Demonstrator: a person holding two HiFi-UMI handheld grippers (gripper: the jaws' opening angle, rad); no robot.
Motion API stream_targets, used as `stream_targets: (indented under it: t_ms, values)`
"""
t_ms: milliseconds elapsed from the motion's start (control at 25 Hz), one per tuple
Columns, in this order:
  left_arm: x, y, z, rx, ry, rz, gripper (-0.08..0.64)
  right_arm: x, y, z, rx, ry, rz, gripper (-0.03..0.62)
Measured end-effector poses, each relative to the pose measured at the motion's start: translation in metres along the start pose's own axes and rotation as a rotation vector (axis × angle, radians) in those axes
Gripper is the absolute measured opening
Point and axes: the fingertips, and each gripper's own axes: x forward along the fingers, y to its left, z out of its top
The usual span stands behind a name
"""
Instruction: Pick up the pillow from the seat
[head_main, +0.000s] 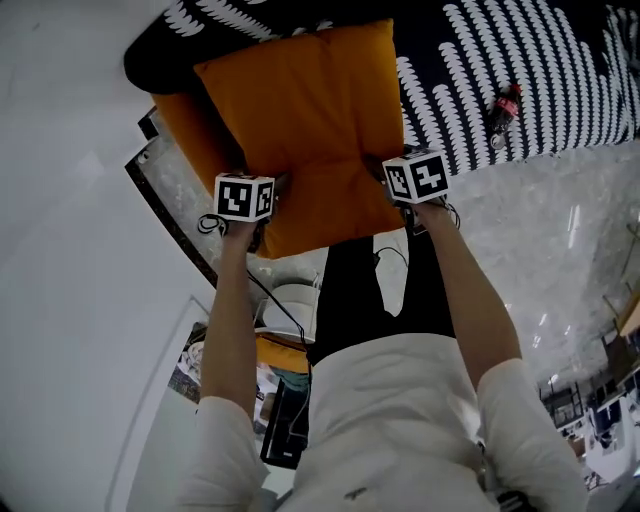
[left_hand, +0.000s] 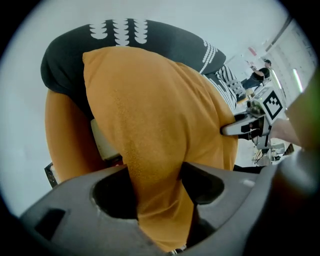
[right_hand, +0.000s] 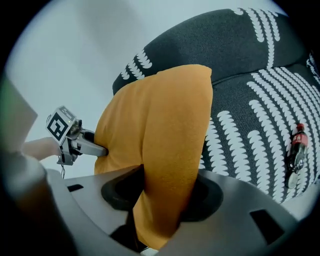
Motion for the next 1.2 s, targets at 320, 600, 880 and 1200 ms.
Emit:
stream_targets:
  t_ms: [320,600,880,1200]
  values:
    - [-0.036,-0.047,0.017,-0.016,-0.114,0.007,0.262,-0.066,-0.002,0.020,-0.120,-0.040,-0.024,0.209]
    - [-0.093,-0.086,0.035,-0.026,-0.249,0.062,0.250,-0.136,0.014,0.042,-0.203,-0.121,-0.020,0.207]
    - [-0.151,-0.117,0.060,-0.046,-0.410,0.115,0.245,-0.198,0.027,0.077,-0.296,-0.212,-0.017,0.206]
    - [-0.211,-0.156,0.084,-0.077,-0.589,0.149,0.241,-0.275,0.044,0.111,-0.405,-0.328,-0.033,0.198]
